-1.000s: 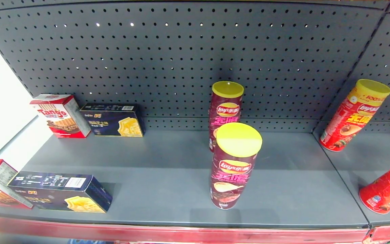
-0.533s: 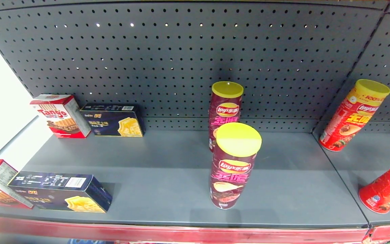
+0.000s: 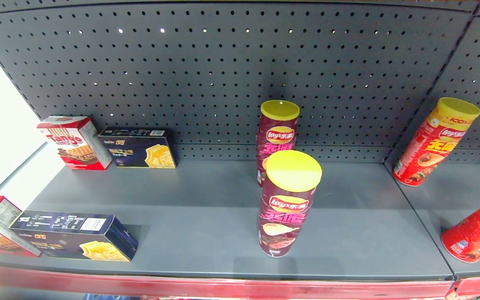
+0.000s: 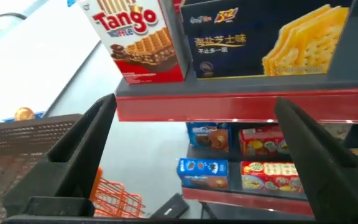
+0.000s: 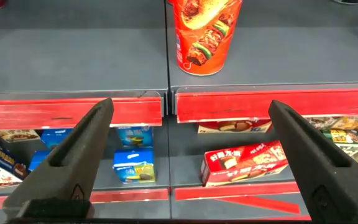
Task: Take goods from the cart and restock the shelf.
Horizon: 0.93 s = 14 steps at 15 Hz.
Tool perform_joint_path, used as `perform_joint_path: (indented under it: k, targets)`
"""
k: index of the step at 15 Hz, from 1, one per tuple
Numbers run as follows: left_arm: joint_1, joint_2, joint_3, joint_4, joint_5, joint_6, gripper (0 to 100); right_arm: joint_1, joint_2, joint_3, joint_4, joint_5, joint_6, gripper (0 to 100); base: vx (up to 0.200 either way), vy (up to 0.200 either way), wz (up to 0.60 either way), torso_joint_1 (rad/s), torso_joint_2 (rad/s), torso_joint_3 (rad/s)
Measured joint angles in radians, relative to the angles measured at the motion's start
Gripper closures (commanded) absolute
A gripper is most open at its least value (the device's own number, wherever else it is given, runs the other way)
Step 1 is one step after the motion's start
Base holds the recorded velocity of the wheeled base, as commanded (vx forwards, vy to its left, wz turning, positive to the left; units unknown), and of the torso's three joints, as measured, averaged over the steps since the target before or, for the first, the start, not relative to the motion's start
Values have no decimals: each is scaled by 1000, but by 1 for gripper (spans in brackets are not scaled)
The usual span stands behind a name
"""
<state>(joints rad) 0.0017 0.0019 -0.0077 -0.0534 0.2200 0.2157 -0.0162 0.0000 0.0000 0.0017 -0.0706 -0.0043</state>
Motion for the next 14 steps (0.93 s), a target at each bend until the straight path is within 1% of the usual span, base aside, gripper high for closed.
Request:
perform_joint_path:
  k: [1,2,3,4,5,6,7,8,9,10,11,14]
  targets:
    - [0,0,1,0,2,2,0,0,0,0,0,0,0,0,0,0,0,0,0,0]
    - [0,0,3,1,-17,-28,0,0,0,0,0,0,0,0,0,0,0,0,0,0]
    - [-2,0,3,8,-85,-112,0,0,0,0,0,0,0,0,0,0,0,0,0,0]
    - [-3,0,5,35,-190,-157,0,0,0,0,0,0,0,0,0,0,0,0,0,0]
    - [-4,0,5,59,-252,-154,0,0,0,0,0,0,0,0,0,0,0,0,0,0]
    - [-4,0,3,65,-297,-96,0,0,0,0,0,0,0,0,0,0,0,0,0,0]
    - [-4,0,2,63,-316,-64,0,0,0,0,0,0,0,0,0,0,0,0,0,0]
    - [-4,-1,3,54,-315,-62,0,0,0,0,0,0,0,0,0,0,0,0,0,0]
    - [-4,-1,5,54,-266,-81,0,0,0,0,0,0,0,0,0,0,0,0,0,0]
    - [-3,-1,5,54,-215,-113,0,0,0,0,0,0,0,0,0,0,0,0,0,0]
    - [-3,-1,6,54,-202,-130,0,0,0,0,0,0,0,0,0,0,0,0,0,0]
    - [0,-1,8,54,-194,-158,0,0,0,0,0,0,0,0,0,0,0,0,0,0]
